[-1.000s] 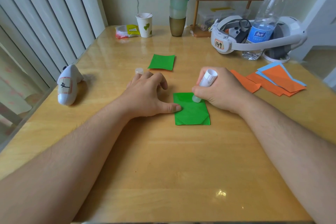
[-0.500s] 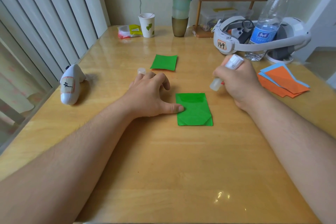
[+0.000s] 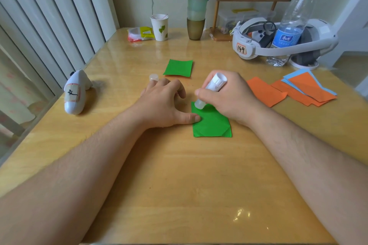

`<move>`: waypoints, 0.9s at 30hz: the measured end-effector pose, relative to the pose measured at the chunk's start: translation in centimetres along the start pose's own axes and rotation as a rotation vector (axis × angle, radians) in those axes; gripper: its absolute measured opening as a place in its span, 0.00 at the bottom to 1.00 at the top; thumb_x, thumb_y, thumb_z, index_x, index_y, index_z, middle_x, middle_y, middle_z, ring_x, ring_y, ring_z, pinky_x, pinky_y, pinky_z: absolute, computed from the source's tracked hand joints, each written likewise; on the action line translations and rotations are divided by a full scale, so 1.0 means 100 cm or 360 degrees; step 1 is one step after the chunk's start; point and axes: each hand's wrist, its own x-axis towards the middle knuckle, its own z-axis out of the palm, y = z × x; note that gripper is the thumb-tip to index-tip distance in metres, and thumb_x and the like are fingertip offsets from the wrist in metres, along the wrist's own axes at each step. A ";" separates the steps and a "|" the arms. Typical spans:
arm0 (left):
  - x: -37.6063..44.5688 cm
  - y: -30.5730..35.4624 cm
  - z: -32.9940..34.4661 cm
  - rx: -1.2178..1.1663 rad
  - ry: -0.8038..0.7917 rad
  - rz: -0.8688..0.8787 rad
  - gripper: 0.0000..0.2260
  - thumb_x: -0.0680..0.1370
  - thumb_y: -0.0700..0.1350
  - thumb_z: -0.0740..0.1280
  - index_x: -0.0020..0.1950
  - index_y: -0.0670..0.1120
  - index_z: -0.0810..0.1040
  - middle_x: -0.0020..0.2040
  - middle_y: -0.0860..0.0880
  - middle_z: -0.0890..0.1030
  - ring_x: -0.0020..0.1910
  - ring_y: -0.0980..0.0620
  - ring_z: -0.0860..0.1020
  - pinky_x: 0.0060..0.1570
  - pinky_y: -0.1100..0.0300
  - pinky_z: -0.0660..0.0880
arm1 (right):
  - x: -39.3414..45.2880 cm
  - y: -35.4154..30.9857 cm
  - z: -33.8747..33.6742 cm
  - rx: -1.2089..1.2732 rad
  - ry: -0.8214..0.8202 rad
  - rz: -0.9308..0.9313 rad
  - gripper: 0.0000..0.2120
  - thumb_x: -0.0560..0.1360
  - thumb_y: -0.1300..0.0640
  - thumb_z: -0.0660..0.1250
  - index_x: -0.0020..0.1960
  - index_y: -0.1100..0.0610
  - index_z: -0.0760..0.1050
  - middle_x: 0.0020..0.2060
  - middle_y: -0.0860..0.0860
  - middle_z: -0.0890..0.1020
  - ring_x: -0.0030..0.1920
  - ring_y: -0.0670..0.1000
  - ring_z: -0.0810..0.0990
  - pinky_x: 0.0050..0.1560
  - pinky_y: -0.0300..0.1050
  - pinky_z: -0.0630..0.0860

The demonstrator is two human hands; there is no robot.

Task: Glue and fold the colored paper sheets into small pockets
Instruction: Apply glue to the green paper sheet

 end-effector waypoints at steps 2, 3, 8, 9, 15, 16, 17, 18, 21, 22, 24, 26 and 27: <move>0.000 0.000 0.000 0.0009 -0.0003 -0.0001 0.34 0.57 0.81 0.65 0.54 0.62 0.69 0.57 0.55 0.71 0.61 0.48 0.67 0.68 0.45 0.68 | -0.001 -0.002 0.002 -0.0036 -0.0032 -0.0005 0.11 0.70 0.50 0.78 0.36 0.50 0.78 0.28 0.40 0.79 0.31 0.42 0.74 0.36 0.43 0.71; 0.000 0.000 0.000 0.0012 -0.0004 0.0000 0.34 0.56 0.81 0.64 0.54 0.62 0.69 0.57 0.55 0.71 0.61 0.48 0.67 0.67 0.45 0.68 | -0.001 -0.002 0.002 -0.0058 -0.0047 -0.0010 0.11 0.70 0.49 0.78 0.36 0.50 0.78 0.28 0.41 0.79 0.31 0.42 0.75 0.36 0.43 0.71; 0.000 0.000 0.001 0.0002 0.0012 -0.0010 0.35 0.55 0.82 0.63 0.53 0.62 0.69 0.56 0.55 0.71 0.61 0.48 0.67 0.68 0.46 0.68 | -0.003 -0.003 0.001 -0.0150 -0.0122 0.0004 0.11 0.70 0.49 0.79 0.38 0.51 0.79 0.29 0.42 0.80 0.31 0.42 0.75 0.35 0.42 0.71; 0.000 0.001 0.000 0.0002 0.0008 -0.0012 0.35 0.55 0.82 0.63 0.53 0.62 0.69 0.56 0.55 0.71 0.61 0.48 0.67 0.68 0.46 0.68 | -0.004 -0.003 0.000 -0.0169 -0.0130 0.0006 0.11 0.70 0.49 0.79 0.38 0.51 0.79 0.29 0.43 0.80 0.32 0.42 0.75 0.35 0.42 0.72; -0.001 0.000 -0.001 0.0004 -0.0010 0.0001 0.35 0.55 0.82 0.62 0.54 0.62 0.69 0.57 0.55 0.71 0.60 0.48 0.67 0.68 0.45 0.68 | -0.004 0.000 -0.014 -0.0284 -0.0125 0.0047 0.10 0.69 0.52 0.78 0.38 0.53 0.78 0.30 0.44 0.80 0.31 0.42 0.74 0.34 0.42 0.71; -0.001 0.000 -0.001 0.0001 -0.0009 0.0003 0.35 0.55 0.82 0.63 0.54 0.62 0.69 0.57 0.55 0.71 0.61 0.48 0.67 0.68 0.45 0.68 | -0.004 0.001 -0.017 -0.0285 -0.0122 0.0057 0.10 0.69 0.53 0.78 0.38 0.54 0.77 0.29 0.44 0.80 0.31 0.43 0.73 0.34 0.42 0.71; -0.001 -0.001 -0.001 -0.0002 -0.0010 0.0005 0.35 0.55 0.82 0.63 0.54 0.62 0.69 0.57 0.55 0.71 0.61 0.48 0.67 0.68 0.44 0.68 | -0.005 0.002 -0.020 -0.0288 -0.0122 0.0068 0.10 0.69 0.54 0.78 0.38 0.55 0.77 0.29 0.44 0.79 0.31 0.43 0.73 0.34 0.43 0.71; -0.002 -0.001 -0.001 -0.0004 -0.0014 0.0006 0.35 0.55 0.82 0.63 0.54 0.62 0.69 0.57 0.55 0.71 0.61 0.48 0.67 0.68 0.44 0.68 | -0.005 0.004 -0.023 -0.0293 -0.0123 0.0081 0.10 0.69 0.54 0.78 0.38 0.56 0.77 0.28 0.44 0.78 0.31 0.44 0.72 0.35 0.43 0.70; -0.001 -0.001 -0.001 -0.0003 -0.0018 0.0006 0.36 0.55 0.82 0.63 0.55 0.62 0.70 0.57 0.55 0.71 0.61 0.48 0.67 0.68 0.44 0.69 | -0.005 0.006 -0.030 -0.0316 -0.0126 0.0107 0.09 0.69 0.55 0.77 0.38 0.56 0.77 0.28 0.43 0.78 0.30 0.43 0.71 0.35 0.43 0.70; -0.001 -0.001 -0.001 -0.0002 -0.0018 0.0008 0.36 0.55 0.82 0.63 0.54 0.62 0.70 0.57 0.55 0.71 0.61 0.48 0.67 0.68 0.44 0.69 | -0.006 0.006 -0.031 -0.0327 -0.0130 0.0109 0.09 0.69 0.55 0.77 0.38 0.56 0.77 0.28 0.44 0.78 0.30 0.43 0.71 0.35 0.43 0.70; -0.001 -0.001 0.000 -0.0002 -0.0014 0.0012 0.36 0.55 0.82 0.63 0.54 0.62 0.70 0.57 0.55 0.71 0.60 0.48 0.68 0.68 0.44 0.69 | -0.006 0.005 -0.033 -0.0348 -0.0136 0.0105 0.09 0.69 0.56 0.77 0.38 0.56 0.77 0.28 0.45 0.78 0.30 0.44 0.71 0.35 0.43 0.70; -0.001 -0.002 0.000 -0.0005 -0.0008 0.0014 0.36 0.55 0.82 0.63 0.54 0.62 0.69 0.57 0.55 0.71 0.60 0.48 0.68 0.68 0.44 0.69 | -0.005 0.005 -0.034 -0.0353 -0.0141 0.0113 0.08 0.69 0.56 0.76 0.38 0.56 0.77 0.28 0.44 0.78 0.30 0.44 0.72 0.35 0.43 0.70; -0.001 -0.002 0.000 -0.0007 -0.0006 0.0014 0.35 0.56 0.82 0.64 0.53 0.62 0.69 0.56 0.55 0.71 0.60 0.49 0.67 0.67 0.44 0.69 | -0.005 0.006 -0.034 -0.0356 -0.0144 0.0117 0.08 0.68 0.56 0.76 0.38 0.56 0.77 0.28 0.44 0.78 0.30 0.44 0.72 0.35 0.43 0.70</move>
